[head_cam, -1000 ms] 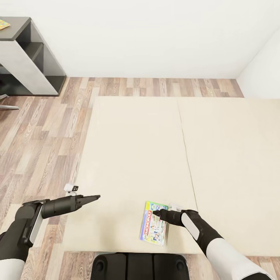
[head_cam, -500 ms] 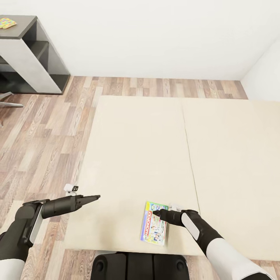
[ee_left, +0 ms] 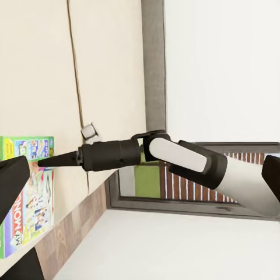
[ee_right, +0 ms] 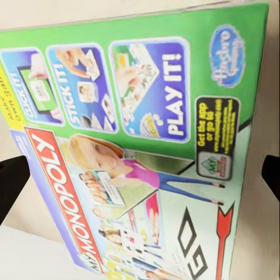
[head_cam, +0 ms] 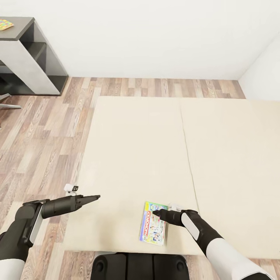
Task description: Put all the toys in the child's room - the three board games (two on the bed and one on the table), the two jigsaw puzzles on the table, and the tennis ball on the table - inside the toy box on the table in the child's room.
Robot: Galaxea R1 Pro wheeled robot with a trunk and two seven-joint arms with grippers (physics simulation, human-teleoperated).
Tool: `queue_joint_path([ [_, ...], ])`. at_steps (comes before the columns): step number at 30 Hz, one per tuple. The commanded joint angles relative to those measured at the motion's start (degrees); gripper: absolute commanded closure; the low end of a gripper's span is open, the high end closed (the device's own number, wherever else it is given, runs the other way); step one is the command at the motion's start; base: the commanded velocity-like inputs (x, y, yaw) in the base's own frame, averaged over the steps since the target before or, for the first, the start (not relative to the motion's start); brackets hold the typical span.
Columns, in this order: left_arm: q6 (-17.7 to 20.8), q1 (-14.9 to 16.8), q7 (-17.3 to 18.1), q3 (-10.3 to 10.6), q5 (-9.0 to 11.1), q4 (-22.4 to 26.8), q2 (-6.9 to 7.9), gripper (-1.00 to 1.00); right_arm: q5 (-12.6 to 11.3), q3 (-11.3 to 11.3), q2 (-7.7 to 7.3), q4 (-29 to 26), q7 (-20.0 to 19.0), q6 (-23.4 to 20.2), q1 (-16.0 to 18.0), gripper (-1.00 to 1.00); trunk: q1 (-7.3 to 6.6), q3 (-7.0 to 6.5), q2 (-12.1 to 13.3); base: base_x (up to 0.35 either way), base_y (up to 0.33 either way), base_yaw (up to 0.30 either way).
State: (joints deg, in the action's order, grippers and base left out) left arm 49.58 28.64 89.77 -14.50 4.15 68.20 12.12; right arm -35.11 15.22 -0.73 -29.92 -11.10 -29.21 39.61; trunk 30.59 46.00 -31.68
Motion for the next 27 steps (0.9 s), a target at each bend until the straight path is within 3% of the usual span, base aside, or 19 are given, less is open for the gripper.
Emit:
queue_joint_path([
  [1,0.6,0.0,0.2,0.0,-0.1,0.0,0.01,-1.0,0.0,0.3,-0.06,0.0,-0.1,-0.1,0.0,-1.0,0.02,0.03,-0.1,0.0,0.0,-0.062],
  [27,0.6,0.0,0.2,0.0,0.0,0.0,0.01,-1.0,0.0,0.3,-0.06,0.0,0.0,-0.2,0.0,-1.0,0.02,-0.17,-0.1,0.0,0.0,-0.023],
])
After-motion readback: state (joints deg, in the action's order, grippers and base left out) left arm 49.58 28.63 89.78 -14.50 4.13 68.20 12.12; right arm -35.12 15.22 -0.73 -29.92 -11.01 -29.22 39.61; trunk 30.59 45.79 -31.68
